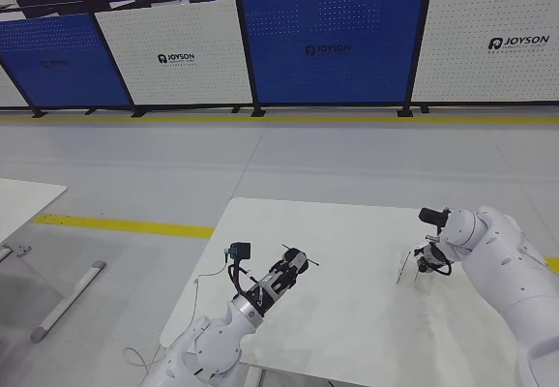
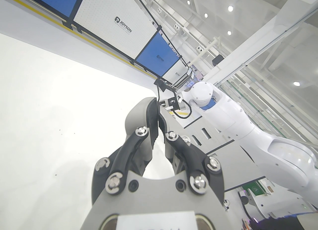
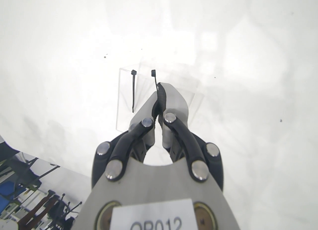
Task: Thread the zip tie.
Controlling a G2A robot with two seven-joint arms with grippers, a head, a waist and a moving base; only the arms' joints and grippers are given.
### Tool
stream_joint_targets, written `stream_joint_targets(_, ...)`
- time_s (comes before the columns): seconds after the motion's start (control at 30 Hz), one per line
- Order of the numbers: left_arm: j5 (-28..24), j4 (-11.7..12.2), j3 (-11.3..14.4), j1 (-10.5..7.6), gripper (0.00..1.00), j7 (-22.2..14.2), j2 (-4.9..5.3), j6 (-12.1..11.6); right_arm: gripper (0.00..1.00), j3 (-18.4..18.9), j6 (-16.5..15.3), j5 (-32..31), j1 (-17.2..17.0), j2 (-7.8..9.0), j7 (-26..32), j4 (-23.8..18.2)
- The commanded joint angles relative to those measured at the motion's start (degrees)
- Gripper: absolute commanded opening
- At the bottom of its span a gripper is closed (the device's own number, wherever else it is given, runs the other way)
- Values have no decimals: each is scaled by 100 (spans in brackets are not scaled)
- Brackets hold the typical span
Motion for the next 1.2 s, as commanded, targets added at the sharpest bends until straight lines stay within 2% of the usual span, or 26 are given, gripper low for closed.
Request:
stream_joint_targets(0.0, 0, 0, 0, 0, 0, 0, 0, 0, 0, 35, 20, -28, -19, 39, -19, -81)
stream_joint_targets(0.13, 0, 0, 0, 0, 0, 0, 0, 0, 0, 173, -44, -44, -111, 175, -10, -388)
stream_joint_targets(0.33, 0, 0, 0, 0, 0, 0, 0, 0, 0, 410, 182, -194, -366, 439, 33, -1026)
stream_joint_targets(0.43, 0, 0, 0, 0, 0, 0, 0, 0, 0, 633, 289, -239, -568, 627, 63, -1460)
stream_joint_targets(0.57, 0, 0, 0, 0, 0, 0, 0, 0, 0, 1083, 340, -307, -999, 951, 139, -2313)
stream_joint_targets(0.7, 0, 0, 0, 0, 0, 0, 0, 0, 0, 1603, 598, -400, -1508, 1248, 188, -3207)
stream_joint_targets(1.17, 0, 0, 0, 0, 0, 0, 0, 0, 0, 1608, 568, -385, -1551, 1247, 116, -3219)
